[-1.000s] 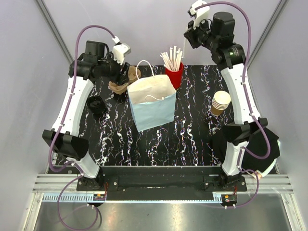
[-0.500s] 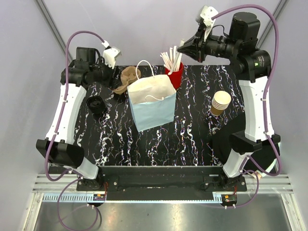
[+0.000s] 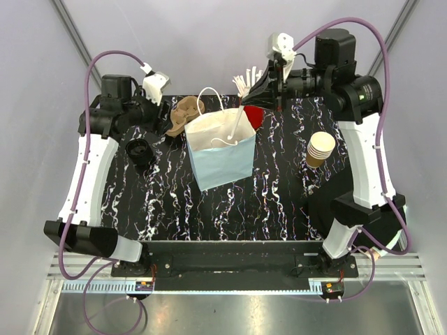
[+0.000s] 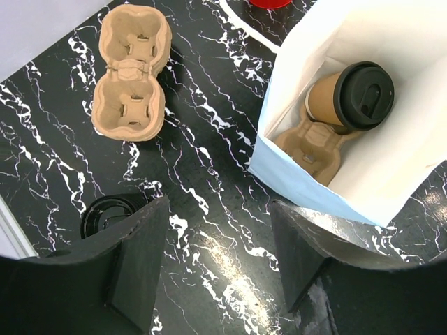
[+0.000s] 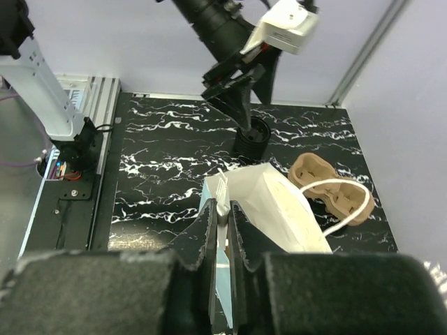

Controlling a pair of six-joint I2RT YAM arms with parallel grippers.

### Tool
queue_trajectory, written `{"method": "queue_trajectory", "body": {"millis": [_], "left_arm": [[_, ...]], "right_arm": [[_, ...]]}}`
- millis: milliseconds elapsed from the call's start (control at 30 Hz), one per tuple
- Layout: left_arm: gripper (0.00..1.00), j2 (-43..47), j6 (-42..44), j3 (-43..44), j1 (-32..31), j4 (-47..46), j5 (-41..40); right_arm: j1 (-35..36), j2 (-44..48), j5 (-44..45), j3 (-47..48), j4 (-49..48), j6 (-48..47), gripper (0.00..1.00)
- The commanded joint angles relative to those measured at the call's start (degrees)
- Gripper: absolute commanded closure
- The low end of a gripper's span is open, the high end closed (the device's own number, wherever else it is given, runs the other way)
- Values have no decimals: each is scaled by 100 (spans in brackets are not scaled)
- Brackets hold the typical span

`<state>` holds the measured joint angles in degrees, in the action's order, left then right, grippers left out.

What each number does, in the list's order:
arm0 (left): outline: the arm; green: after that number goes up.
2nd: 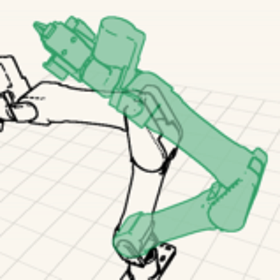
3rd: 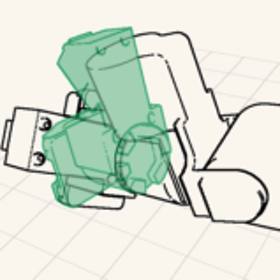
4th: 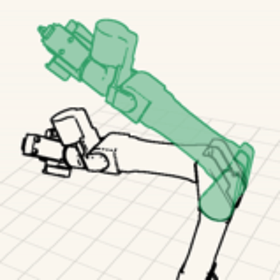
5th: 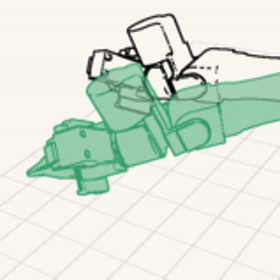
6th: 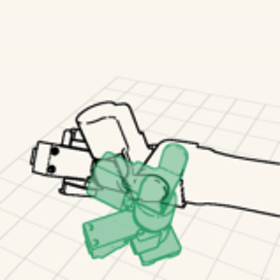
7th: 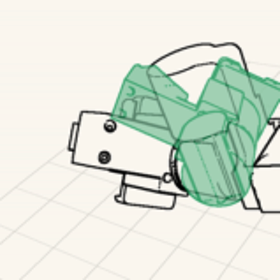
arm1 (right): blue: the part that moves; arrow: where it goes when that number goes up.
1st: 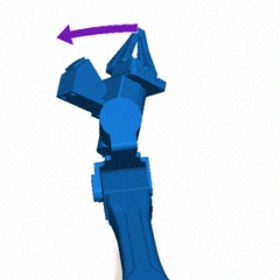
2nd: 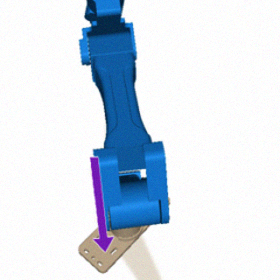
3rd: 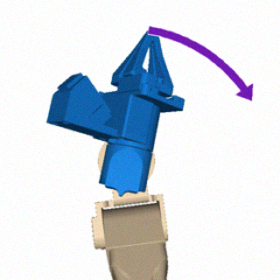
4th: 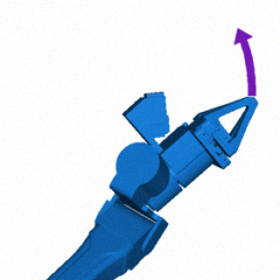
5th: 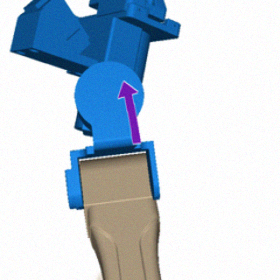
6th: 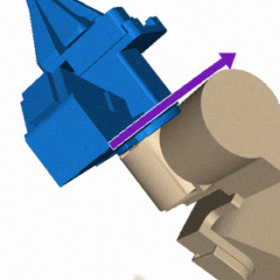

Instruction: Pack the takeout coffee

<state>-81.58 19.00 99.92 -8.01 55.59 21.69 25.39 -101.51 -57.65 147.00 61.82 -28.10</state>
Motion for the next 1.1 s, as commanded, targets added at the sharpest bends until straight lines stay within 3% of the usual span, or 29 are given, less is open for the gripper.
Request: {"method": "queue_trajectory", "body": {"millis": [0, 533, 1067], "left_arm": [[37, 213, -28, -69, 28, -233, -174], [37, 318, -63, -254, 142, -365, -236], [36, 354, -90, -385, 212, -444, -148]], "right_arm": [[422, -44, 499, 224, 155, -477, 88], [1513, -799, 2494, -40, -495, -1031, 89], [1803, -1353, 3330, -804, -1462, -1330, 91]]}}
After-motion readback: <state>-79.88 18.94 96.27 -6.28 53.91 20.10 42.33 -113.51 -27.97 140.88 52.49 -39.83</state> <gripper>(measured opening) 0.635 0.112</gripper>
